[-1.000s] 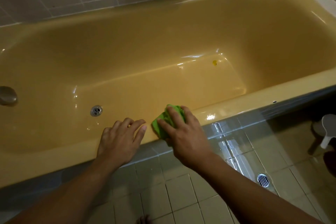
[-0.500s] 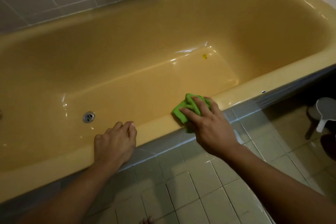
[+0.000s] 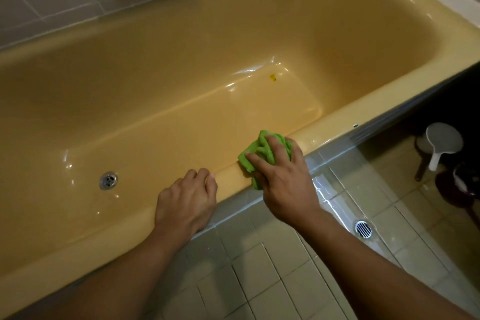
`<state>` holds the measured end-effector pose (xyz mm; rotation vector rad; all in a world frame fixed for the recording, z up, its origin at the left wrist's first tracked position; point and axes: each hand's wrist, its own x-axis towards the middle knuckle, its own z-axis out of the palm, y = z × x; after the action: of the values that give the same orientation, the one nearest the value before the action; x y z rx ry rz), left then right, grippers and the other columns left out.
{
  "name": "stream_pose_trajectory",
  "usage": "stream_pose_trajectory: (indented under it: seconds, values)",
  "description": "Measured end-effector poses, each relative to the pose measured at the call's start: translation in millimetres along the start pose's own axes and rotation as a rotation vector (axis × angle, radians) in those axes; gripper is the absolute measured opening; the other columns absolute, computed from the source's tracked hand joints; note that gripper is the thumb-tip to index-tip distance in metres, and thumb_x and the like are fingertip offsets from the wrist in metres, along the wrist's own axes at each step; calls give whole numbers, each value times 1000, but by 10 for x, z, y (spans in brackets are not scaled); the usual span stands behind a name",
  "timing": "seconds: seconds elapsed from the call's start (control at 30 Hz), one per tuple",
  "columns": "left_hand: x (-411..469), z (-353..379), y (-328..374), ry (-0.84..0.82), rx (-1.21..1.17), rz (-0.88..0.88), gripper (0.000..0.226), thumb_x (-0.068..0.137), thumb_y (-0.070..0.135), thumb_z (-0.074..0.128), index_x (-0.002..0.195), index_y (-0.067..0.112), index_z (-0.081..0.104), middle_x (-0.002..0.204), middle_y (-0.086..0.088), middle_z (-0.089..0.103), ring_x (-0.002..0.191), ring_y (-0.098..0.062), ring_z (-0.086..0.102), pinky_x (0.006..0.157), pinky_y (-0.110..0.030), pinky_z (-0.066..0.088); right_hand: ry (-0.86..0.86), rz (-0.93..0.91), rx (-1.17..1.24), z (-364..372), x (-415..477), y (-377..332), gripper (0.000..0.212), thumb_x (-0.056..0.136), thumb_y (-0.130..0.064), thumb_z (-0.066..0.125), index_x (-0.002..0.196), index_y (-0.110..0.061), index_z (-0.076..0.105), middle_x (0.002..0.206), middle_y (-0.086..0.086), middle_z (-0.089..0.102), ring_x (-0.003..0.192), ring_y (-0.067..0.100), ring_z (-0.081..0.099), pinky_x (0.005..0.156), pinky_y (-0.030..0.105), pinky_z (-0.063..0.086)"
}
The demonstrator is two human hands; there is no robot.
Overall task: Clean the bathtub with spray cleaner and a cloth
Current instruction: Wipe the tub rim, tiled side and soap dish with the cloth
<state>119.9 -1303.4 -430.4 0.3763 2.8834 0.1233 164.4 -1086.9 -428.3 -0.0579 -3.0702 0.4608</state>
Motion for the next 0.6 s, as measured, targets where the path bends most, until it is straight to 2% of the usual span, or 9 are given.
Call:
stream_pose_trajectory:
  seconds: [0.1,0.23,0.37,0.5,0.6]
  values:
    - [31,-11,78,21,14,71,54,101,51,6,115,33,55,103,4,63,86,-26,66,66,-37,47,-52,-53,12,-8,-124,-44,58,90,-27,61,145,-42,50,164,7,28,144,49,24,118,57,31]
    - [76,-13,151,20,3,178,58,103,53,9,139,32,48,117,3,63,92,-23,67,68,-38,53,-49,-48,37,-90,-190,47,63,87,-23,63,144,-45,50,162,5,33,145,44,28,115,54,38]
    - [134,-14,252,-2,15,284,66,101,58,4,155,31,30,131,3,55,102,-20,64,74,-39,55,-23,54,76,-99,-193,152,59,90,-24,60,143,-47,50,163,3,31,148,40,25,113,57,40]
    - [235,17,379,-4,47,366,71,102,62,5,158,25,27,125,1,58,97,-22,64,69,-41,56,32,185,94,-126,-151,395,52,96,-29,57,144,-49,50,165,-1,28,149,37,20,114,55,38]
    - [295,23,474,11,59,428,68,103,60,5,163,28,14,130,2,55,98,-21,63,69,-40,53,37,250,91,-195,-57,527,46,100,-34,54,143,-50,51,164,-2,27,148,35,20,111,52,41]
